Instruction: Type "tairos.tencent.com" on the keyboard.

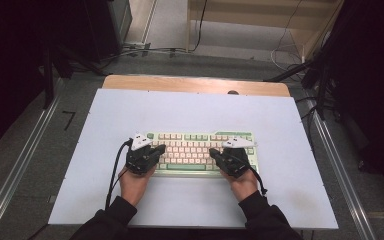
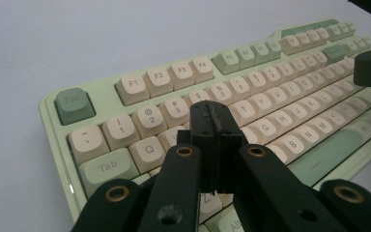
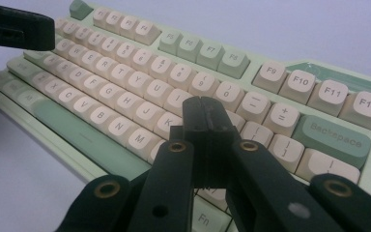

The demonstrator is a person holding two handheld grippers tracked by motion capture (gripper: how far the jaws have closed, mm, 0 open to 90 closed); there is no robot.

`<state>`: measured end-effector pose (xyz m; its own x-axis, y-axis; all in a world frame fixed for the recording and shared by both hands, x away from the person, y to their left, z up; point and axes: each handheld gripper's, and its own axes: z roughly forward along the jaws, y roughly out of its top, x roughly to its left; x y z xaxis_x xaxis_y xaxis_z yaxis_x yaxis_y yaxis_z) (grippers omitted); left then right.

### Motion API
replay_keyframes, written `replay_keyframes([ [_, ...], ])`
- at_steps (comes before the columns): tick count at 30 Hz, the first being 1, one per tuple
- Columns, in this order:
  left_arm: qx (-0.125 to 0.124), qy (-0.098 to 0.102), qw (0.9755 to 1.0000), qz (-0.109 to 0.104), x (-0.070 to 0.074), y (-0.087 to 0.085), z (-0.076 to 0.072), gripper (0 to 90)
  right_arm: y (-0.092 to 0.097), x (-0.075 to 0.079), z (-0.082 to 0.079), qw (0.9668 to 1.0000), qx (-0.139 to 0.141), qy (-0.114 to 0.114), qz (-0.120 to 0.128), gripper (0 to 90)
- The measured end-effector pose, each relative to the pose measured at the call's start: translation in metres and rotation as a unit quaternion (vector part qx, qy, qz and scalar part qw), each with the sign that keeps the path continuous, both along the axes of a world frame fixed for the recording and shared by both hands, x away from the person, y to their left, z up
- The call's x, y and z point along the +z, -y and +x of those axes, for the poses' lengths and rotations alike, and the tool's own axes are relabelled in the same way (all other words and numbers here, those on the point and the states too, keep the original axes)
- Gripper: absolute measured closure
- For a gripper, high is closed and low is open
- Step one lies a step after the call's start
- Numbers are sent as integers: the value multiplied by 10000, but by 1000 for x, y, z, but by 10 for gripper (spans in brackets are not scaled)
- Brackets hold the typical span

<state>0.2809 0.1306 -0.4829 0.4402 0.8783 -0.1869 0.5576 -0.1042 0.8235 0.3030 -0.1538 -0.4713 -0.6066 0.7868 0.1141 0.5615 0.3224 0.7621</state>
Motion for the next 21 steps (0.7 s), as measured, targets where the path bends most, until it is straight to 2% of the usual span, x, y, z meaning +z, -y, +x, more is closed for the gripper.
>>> replay_keyframes([
  [21, -107, -49, 9999, 7, -1, 4, 0, 900, -7, 0, 7, 10000, -3, 89, 16, 873],
])
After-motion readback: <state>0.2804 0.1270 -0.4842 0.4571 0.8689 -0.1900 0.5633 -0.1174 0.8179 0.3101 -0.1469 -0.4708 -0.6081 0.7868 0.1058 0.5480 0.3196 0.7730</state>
